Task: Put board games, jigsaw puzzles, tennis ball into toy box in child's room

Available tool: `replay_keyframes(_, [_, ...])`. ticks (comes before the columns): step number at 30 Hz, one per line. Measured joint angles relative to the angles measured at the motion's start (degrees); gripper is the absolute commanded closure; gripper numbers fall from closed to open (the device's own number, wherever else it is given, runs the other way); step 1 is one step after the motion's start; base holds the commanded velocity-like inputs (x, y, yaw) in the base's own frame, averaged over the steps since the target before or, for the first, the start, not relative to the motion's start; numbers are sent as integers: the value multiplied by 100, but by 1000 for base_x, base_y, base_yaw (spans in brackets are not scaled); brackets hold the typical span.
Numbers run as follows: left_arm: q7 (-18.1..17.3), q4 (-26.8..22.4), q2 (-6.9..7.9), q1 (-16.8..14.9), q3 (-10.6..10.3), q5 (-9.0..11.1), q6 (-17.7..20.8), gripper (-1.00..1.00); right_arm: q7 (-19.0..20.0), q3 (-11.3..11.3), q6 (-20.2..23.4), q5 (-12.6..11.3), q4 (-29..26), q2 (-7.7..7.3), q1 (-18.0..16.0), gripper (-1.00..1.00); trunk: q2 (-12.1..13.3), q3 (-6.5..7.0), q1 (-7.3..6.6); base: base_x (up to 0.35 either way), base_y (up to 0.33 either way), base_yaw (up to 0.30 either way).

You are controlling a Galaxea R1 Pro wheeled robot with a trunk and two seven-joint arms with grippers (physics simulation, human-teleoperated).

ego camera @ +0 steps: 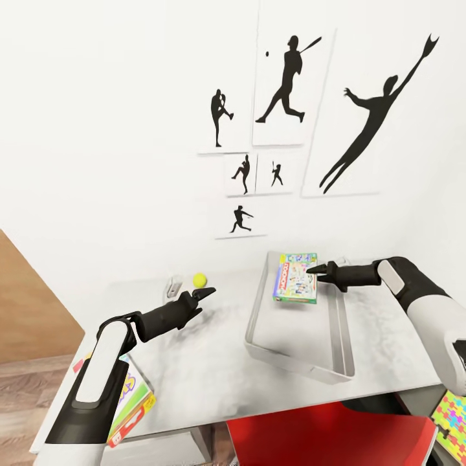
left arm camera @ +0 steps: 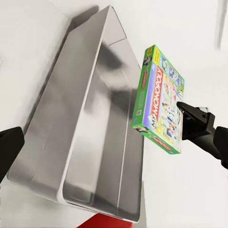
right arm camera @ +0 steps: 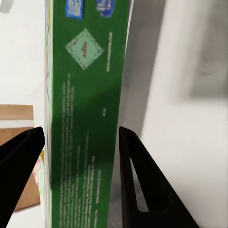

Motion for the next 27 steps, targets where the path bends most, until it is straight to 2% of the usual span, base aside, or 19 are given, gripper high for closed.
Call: replay_keyframes(27, [0, 14, 0, -4, 0, 4, 0, -100, -14, -36, -2, -12, 33, 25, -76, 100, 0, -250, 0, 0, 0, 0])
